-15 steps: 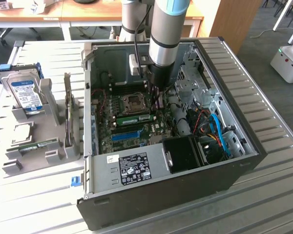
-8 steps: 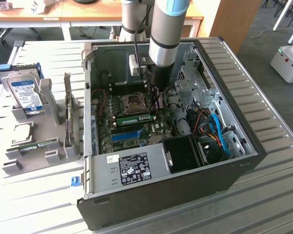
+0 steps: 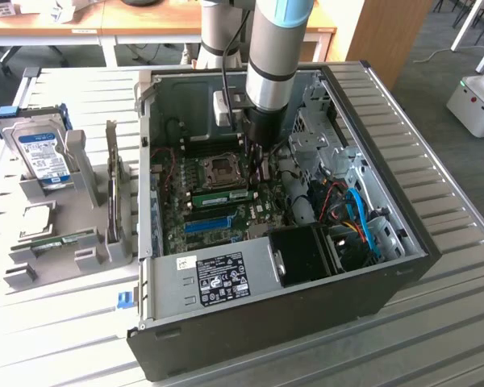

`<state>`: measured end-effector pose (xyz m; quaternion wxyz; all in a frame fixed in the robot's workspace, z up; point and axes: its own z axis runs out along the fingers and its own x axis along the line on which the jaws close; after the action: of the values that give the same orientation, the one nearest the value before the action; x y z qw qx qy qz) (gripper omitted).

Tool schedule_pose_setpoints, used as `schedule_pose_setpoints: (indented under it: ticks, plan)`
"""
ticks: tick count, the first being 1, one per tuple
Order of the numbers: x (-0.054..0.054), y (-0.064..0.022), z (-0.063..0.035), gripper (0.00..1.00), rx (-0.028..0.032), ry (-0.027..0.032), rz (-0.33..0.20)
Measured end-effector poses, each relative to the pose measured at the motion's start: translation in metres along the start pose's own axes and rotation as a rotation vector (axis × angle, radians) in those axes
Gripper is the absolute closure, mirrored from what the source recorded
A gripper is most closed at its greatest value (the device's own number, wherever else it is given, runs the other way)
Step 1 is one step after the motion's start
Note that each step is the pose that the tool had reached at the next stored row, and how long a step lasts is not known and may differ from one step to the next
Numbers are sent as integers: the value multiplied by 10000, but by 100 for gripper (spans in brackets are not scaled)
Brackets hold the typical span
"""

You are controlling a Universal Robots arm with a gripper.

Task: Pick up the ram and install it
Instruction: 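Press down the ram until it locks into place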

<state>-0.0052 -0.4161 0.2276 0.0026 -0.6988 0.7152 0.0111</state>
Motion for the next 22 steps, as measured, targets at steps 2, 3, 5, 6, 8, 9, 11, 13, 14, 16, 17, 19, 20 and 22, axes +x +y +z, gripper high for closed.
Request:
schedule_pose_setpoints:
  ticks: [2,3,5,6,8,9,11,13,14,16,17,19,20,22]
  plan:
    - [0,0,0,89,0,1,0]
    - [0,0,0,89,0,1,0]
    - [0,0,9,89,0,-1,0]
    - [0,0,9,89,0,1,0]
    - [0,0,9,89,-1,1,0]
    - [0,0,9,89,0,1,0]
    - [1,0,17,89,0,-1,0]
    - [1,0,17,89,0,0,1]
    - [1,0,17,89,0,1,0]
    - [1,0,20,89,0,1,0]
    - [1,0,25,89,1,-2,0]
    - [1,0,26,89,0,1,0]
    - [1,0,25,89,0,1,0]
    - [1,0,26,89,0,2,0]
